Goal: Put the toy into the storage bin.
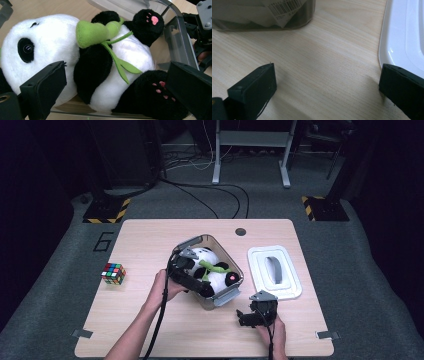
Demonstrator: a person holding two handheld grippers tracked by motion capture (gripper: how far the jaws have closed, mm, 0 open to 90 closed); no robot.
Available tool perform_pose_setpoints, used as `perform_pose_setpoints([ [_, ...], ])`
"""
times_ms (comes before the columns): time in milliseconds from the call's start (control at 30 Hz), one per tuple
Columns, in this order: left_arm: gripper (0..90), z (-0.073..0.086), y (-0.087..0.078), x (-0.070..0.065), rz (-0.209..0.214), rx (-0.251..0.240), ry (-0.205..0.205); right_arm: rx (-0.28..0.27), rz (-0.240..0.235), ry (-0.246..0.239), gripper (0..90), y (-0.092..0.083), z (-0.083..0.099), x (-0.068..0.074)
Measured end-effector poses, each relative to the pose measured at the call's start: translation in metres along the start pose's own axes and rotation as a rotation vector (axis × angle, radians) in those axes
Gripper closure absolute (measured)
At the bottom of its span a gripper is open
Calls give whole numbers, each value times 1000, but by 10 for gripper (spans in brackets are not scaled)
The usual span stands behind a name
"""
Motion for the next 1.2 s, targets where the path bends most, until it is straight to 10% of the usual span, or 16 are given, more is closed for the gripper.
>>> perform_pose_setpoints([
  [500,39,-5,-11,-2,-35,-11,25,1,0,2,5,0,0,0],
  [1200,31,5,8,9,-110,98,37,2,-1,5,5,0,0,0],
])
Point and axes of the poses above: each handheld gripper's, and its own axes: y roughly forward along the jaws, z roughly out of its underside, x roughly to its left, the point moved 6 cm from there along y, roughly forward along the jaws, and after that the axes turned 1 degree about x, right-handed, at the moved point
